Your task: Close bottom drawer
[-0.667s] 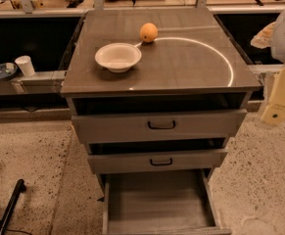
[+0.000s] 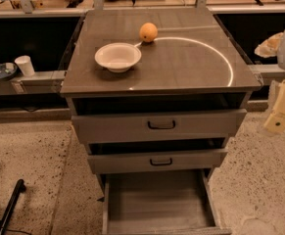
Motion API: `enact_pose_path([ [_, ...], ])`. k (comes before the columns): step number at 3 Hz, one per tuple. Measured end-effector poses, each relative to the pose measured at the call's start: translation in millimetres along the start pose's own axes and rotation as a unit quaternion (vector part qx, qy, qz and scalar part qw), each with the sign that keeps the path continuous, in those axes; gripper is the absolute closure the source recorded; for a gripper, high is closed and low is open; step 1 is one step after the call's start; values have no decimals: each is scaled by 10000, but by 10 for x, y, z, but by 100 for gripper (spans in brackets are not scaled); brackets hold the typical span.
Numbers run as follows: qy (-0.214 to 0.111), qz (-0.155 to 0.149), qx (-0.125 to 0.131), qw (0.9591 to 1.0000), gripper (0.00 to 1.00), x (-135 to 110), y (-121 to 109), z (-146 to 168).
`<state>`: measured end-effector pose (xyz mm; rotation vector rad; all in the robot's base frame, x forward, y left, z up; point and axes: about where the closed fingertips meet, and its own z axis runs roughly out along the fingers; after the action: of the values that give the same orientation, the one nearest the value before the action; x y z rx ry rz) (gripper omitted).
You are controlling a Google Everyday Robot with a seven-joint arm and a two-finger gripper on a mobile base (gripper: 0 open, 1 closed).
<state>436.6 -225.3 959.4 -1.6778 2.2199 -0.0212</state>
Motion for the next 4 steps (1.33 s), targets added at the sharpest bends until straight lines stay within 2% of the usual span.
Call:
enact_pose_path([
  [1, -511, 439, -177, 9976, 0, 312, 164, 405],
  [2, -913, 1468, -377, 9842, 0, 1153, 683, 1275],
  [3, -829, 1535, -414, 9838, 0, 1207, 800, 1327],
  [4, -1041, 1278, -294, 9859, 0, 1118, 826, 1077],
])
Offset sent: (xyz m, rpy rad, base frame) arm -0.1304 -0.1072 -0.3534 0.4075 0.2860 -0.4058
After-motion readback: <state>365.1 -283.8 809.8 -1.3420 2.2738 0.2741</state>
